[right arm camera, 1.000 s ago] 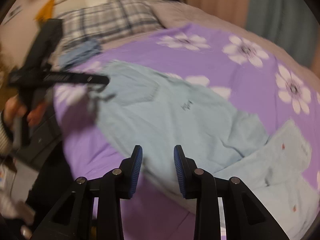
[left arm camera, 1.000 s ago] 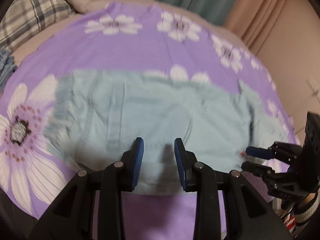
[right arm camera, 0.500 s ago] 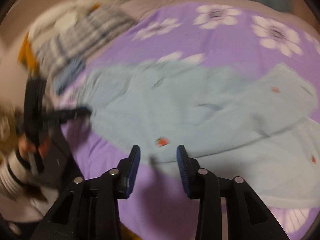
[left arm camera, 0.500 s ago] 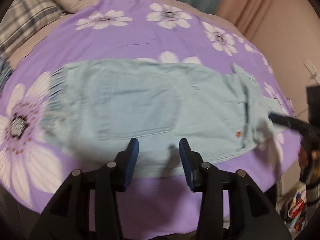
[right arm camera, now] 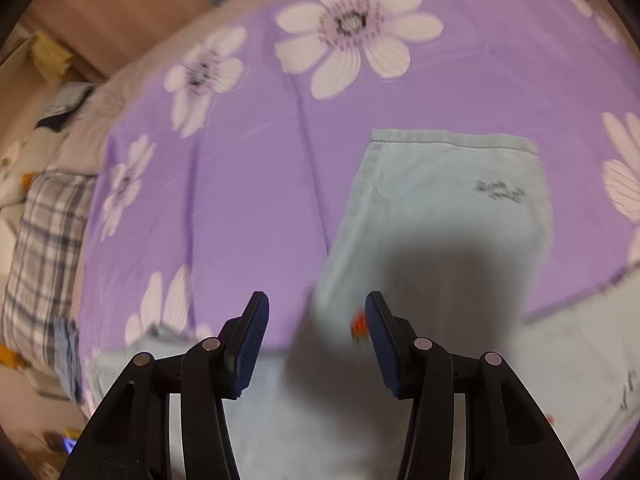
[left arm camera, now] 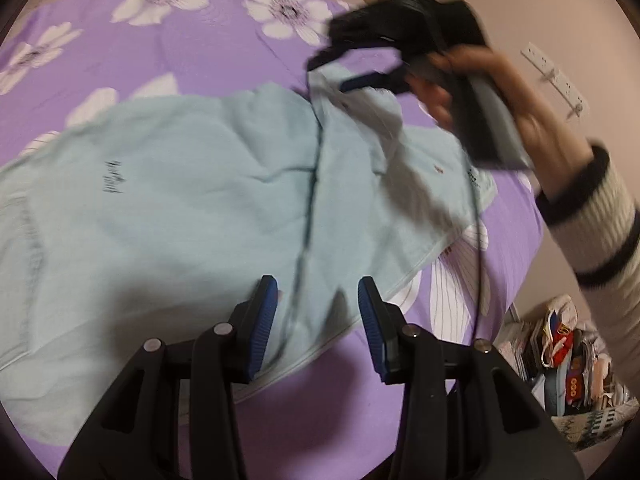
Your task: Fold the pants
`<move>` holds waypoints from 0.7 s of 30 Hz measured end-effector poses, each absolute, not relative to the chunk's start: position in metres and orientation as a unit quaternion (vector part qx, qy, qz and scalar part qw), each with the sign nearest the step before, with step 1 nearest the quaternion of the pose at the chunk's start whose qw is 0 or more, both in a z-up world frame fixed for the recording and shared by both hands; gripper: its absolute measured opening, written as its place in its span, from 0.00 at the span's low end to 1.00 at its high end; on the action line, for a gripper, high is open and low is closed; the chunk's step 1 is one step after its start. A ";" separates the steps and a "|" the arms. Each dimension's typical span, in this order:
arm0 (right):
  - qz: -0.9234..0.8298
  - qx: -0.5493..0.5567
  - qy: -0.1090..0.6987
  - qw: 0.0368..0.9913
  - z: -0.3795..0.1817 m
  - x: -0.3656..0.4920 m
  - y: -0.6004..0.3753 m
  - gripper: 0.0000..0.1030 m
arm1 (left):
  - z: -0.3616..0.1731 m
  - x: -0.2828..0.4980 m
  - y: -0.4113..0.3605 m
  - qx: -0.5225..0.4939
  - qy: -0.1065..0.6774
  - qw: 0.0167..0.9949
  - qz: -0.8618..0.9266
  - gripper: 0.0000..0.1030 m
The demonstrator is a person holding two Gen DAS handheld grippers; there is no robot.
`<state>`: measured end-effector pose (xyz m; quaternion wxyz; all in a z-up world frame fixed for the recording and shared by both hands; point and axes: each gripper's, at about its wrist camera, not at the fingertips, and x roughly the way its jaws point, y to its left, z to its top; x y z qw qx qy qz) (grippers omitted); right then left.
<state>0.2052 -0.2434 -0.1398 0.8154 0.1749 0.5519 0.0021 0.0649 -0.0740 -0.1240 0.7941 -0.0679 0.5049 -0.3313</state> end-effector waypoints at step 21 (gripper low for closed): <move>0.000 0.259 0.364 0.894 -0.065 0.060 -0.322 0.04 | -0.124 0.043 -0.092 0.016 0.471 0.829 -0.301 0.18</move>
